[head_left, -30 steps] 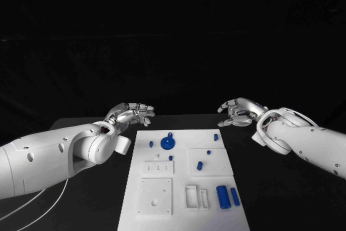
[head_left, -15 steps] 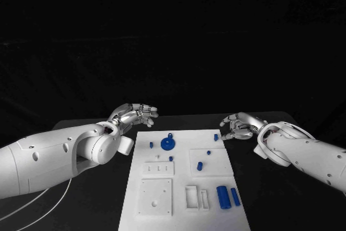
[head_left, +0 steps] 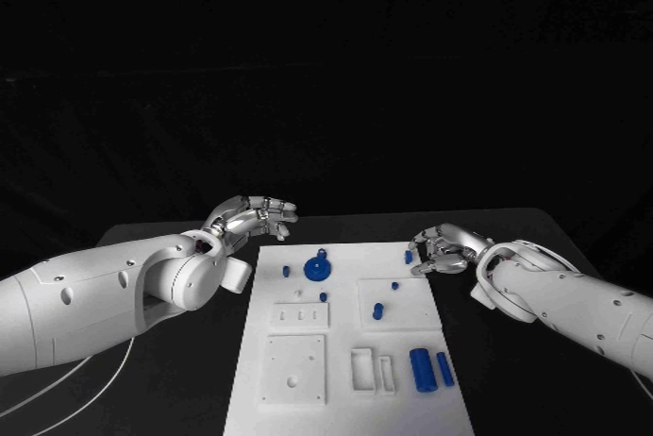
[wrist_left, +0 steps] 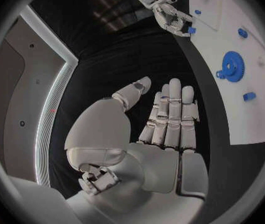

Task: Assemble the parts on the task board

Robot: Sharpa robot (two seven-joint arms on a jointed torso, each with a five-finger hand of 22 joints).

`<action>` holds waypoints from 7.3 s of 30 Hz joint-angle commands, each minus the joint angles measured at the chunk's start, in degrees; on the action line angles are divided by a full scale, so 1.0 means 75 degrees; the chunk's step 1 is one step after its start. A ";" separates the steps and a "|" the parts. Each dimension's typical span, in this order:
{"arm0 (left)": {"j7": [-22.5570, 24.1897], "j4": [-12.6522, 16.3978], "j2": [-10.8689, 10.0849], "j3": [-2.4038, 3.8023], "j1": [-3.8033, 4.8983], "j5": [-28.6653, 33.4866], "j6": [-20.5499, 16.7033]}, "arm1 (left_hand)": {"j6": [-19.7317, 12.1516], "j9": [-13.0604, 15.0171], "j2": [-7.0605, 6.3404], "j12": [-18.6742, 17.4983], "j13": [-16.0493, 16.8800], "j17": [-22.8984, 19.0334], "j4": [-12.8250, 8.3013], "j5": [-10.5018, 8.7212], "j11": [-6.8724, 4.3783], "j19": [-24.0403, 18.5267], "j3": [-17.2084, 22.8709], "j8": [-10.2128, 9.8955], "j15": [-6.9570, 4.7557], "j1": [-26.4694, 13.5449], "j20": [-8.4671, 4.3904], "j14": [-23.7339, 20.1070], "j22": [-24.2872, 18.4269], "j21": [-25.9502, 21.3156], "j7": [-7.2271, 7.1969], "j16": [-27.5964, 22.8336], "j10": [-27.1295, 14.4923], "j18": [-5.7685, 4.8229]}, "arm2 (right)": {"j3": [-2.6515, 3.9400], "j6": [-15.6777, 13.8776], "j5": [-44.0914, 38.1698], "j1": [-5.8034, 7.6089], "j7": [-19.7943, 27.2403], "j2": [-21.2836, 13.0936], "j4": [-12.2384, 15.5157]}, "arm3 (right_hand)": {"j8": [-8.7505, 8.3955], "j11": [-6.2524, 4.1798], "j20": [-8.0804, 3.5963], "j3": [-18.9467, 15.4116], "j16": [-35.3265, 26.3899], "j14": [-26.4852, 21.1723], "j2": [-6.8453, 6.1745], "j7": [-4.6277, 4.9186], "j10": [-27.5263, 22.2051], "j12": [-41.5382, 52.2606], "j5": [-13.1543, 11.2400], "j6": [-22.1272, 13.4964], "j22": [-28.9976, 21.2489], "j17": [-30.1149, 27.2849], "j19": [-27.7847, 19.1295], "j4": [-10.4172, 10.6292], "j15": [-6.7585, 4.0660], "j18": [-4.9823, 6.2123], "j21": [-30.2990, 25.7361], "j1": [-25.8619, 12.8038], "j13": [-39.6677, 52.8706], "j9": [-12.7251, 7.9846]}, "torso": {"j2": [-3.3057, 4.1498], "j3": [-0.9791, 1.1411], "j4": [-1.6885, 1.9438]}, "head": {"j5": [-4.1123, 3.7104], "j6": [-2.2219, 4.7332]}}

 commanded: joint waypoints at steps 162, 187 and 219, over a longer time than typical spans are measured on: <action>-0.3920 -0.0309 0.1455 -0.0029 0.0116 -0.2080 0.0725 | 0.2014 0.0072 0.0711 0.0881 0.1015 0.0088 0.0761 -0.0772 -0.1038 0.0836 0.0025 0.0329 -0.0768 -0.0892 -0.0767 0.1260 -0.0570 0.1459 -0.0732 0.1106 0.2296 0.0140 | -0.0003 -0.0453 -0.2053 0.0263 -0.2763 0.0447 0.3324 | 0.0515 -0.0518 -0.0131 0.3771 0.0005 0.0282 0.0279 -0.0338 0.0441 0.0059 -0.1208 0.1868 0.0066 -0.0021 0.0488 0.0423 -0.0478 0.0530 0.0118 -0.0993 -0.0227 0.0169 | -0.0669 -0.0117 -0.0011 | -0.0026 -0.0085; -0.4040 -0.0324 0.1341 -0.0043 0.0109 -0.2873 0.0481 | 0.2816 0.0570 0.0699 0.1840 0.1630 0.0492 0.0609 -0.0649 -0.1442 0.1073 0.0142 0.0661 -0.1270 -0.1303 -0.1151 0.1691 -0.0519 0.2278 -0.1087 0.2240 0.2787 0.0159 | -0.0003 -0.0580 -0.1285 0.0244 -0.2595 0.0176 0.3182 | -0.0333 0.0035 0.0037 0.2021 -0.0324 -0.0272 -0.0774 0.0219 -0.0309 -0.0273 -0.0059 0.0198 0.0071 -0.0090 -0.0166 0.0004 0.0075 0.0461 -0.0173 -0.1981 -0.0301 -0.0114 | -0.0672 -0.0117 -0.0010 | 0.0024 -0.0181; -0.5777 0.0023 0.0922 -0.0468 0.0094 -0.6244 0.1407 | 0.3185 0.1986 0.0733 0.4017 0.2564 0.0488 0.0183 0.0641 -0.1902 0.1355 0.0389 0.0647 -0.1918 -0.1793 -0.1664 0.2488 -0.0747 0.3416 -0.1419 0.3695 0.2927 0.0190 | 0.0244 -0.0212 0.3586 0.0734 0.0167 0.0074 0.0444 | -0.0054 0.0467 0.1278 0.0812 -0.3583 -0.2740 0.0287 0.0539 -0.2060 -0.2877 0.1285 0.0029 -0.0918 -0.2468 -0.3344 0.0031 0.0858 0.0017 -0.2857 -0.2092 -0.3350 0.0127 | -0.0666 -0.0104 0.0022 | 0.0226 -0.0628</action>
